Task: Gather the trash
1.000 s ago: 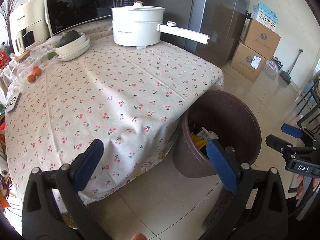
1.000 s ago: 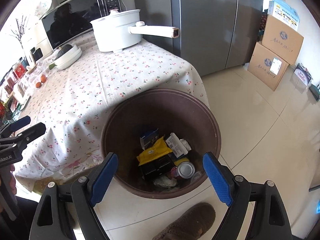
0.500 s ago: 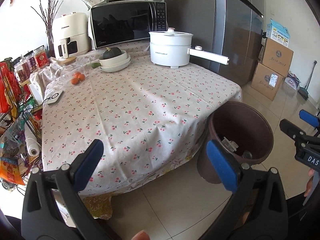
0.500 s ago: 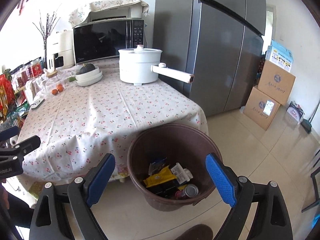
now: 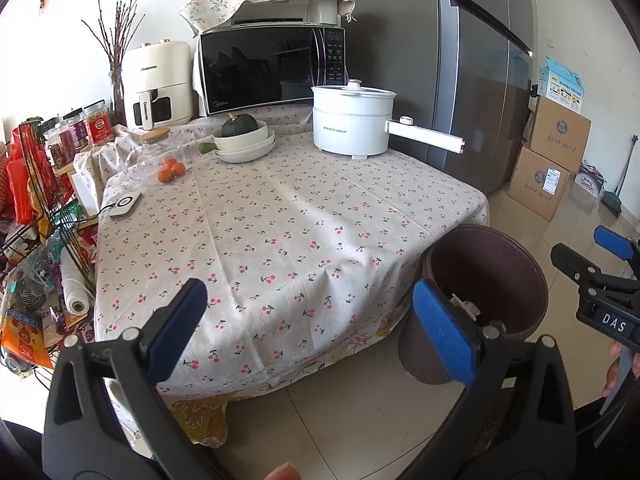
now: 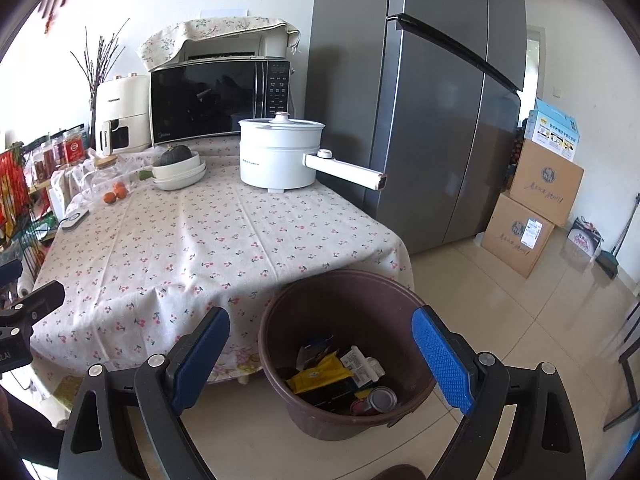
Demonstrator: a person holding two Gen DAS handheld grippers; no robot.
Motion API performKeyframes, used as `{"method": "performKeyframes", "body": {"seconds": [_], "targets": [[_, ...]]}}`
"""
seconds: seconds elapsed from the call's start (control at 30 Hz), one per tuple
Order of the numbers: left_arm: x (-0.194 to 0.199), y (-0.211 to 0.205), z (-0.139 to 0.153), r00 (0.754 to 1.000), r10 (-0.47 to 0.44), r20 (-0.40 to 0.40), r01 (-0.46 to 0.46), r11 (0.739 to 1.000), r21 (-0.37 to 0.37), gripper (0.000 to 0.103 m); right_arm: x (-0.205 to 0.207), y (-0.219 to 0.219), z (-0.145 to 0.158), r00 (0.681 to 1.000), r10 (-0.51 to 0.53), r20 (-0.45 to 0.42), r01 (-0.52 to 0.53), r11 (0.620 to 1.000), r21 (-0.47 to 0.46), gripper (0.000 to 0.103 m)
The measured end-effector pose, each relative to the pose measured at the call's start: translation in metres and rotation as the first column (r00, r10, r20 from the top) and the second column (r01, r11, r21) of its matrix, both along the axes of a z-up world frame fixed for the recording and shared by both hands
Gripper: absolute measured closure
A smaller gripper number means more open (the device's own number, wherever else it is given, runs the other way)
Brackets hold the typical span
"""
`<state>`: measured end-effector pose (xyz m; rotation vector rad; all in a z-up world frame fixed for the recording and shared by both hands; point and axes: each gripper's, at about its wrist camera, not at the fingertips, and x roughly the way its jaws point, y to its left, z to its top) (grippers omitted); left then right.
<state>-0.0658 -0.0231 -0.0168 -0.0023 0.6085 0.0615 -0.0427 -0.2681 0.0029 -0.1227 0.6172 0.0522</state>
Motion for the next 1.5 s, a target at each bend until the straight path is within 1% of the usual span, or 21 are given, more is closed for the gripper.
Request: {"method": "performKeyframes", "body": {"seconds": [0.23, 0.5, 1.13, 1.5], "targets": [[-0.0004, -0.0019, 0.0009, 1.0, 0.005, 0.004, -0.005, 1.0, -0.01, 0.001, -0.0001, 0.0006, -0.0014, 1.0, 0.005, 0.0, -0.005, 1.0, -0.003, 0.009], [0.0002, -0.0055, -0.0013, 1.0, -0.006, -0.016, 0.006, 1.0, -0.013, 0.001, 0.0005, 0.0005, -0.0023, 1.0, 0.005, -0.004, -0.005, 1.0, -0.005, 0.009], [-0.0006, -0.0056, 0.0004, 1.0, -0.002, -0.015, 0.001, 1.0, -0.025, 0.001, -0.0001, 0.0005, -0.0058, 1.0, 0.012, -0.005, -0.012, 1.0, -0.009, 0.009], [-0.0023, -0.0085, 0.0033, 1.0, 0.004, -0.004, -0.004, 1.0, -0.016, 0.001, 0.0005, 0.0008, -0.0062, 1.0, 0.014, -0.006, -0.014, 1.0, -0.009, 0.009]]}}
